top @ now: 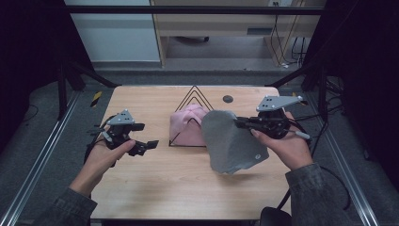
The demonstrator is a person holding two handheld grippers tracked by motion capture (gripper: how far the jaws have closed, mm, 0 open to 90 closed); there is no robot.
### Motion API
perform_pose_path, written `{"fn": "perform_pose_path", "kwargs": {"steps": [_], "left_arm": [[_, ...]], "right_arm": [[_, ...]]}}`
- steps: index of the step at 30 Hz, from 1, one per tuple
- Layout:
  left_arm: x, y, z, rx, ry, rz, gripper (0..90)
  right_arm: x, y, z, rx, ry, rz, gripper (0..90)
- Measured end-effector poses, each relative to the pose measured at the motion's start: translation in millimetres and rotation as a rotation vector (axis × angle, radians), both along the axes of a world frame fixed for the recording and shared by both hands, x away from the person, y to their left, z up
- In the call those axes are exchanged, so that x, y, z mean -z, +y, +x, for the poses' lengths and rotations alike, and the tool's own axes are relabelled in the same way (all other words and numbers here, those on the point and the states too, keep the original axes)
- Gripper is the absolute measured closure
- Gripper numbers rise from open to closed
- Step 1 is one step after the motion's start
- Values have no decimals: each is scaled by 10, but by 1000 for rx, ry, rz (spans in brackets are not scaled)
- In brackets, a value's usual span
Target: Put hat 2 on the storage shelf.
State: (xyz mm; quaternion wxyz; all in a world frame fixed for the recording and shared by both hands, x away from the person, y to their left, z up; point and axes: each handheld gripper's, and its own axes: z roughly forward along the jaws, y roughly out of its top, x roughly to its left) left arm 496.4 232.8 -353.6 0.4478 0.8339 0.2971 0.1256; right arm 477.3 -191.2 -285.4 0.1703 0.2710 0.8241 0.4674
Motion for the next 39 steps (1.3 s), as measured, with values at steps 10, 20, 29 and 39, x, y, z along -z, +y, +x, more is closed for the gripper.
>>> {"fn": "perform_pose_path", "kwargs": {"steps": [10,20,29,39], "left_arm": [[-140,-184,-8,45,-29,-8,107],[-217,-340,43,79,-39,-31,167],[-246,-511,75,112,-44,-22,198],[-259,-643,181,121,-45,-38,216]], "right_arm": [[-286,109,-47,-46,-39,36,871],[-593,250,4,-79,-71,74,871],[-718,494,87,-111,-81,73,871],[-890,717,124,-153,-101,85,871]]}}
